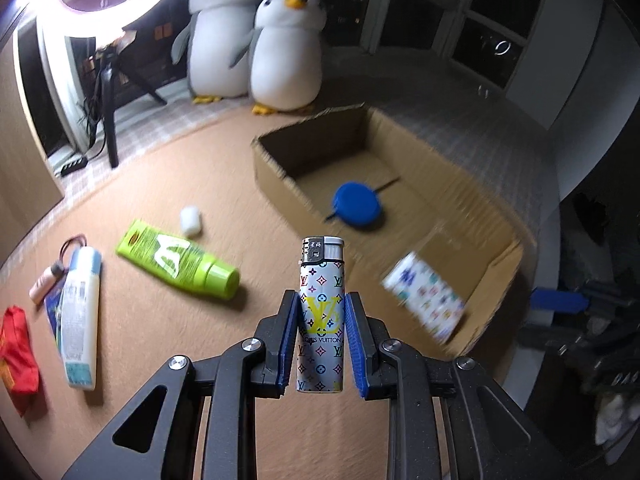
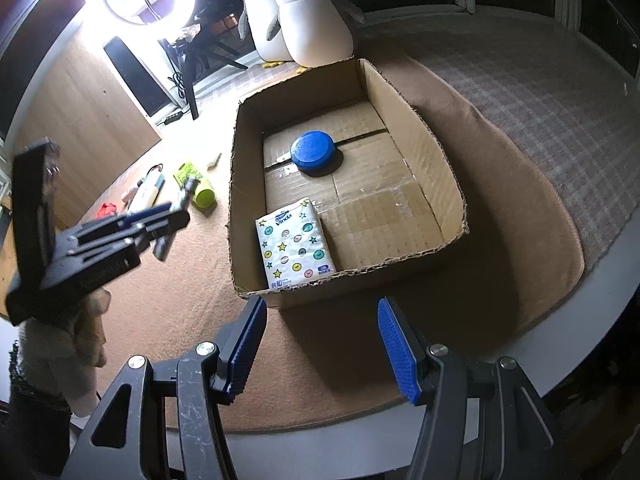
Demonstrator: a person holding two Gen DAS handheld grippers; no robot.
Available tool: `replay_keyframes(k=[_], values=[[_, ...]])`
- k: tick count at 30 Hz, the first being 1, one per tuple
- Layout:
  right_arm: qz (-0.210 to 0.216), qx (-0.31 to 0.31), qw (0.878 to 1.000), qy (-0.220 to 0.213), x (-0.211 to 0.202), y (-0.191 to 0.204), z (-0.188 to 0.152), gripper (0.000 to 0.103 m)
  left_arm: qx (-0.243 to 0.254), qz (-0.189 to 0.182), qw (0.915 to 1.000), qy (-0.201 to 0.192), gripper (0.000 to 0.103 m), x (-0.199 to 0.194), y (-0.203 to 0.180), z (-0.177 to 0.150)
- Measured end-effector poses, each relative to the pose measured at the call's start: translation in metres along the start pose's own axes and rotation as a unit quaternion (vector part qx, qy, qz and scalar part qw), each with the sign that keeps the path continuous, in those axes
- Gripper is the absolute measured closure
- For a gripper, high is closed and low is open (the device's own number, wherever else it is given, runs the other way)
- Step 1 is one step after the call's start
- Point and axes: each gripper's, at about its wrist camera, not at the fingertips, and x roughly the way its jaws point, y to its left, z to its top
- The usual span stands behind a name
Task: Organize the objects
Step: 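Lower the patterned lighter into the box and open the left tool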
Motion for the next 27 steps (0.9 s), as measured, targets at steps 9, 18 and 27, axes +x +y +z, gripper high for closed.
replay_keyframes(k=[9,18,27], values=[[-0.006,0.006,1.0,-0.004,-0.004,-0.01,-0.001,0.049,0.017,-0.018,0.9997,-0.008,0.078,0.011,-0.041,0.028],[-0.012,0.016,1.0,-0.004,-0.005,-0.022,-0.002,0.049,0.03,-0.036,0.9989,0.006,0.078,0.04,-0.076,0.041],[-0.014,0.021,1.0,0.0,-0.003,-0.03,-0.001,0.049,0.036,-0.044,0.9982,0.02,0.078,0.06,-0.094,0.044]])
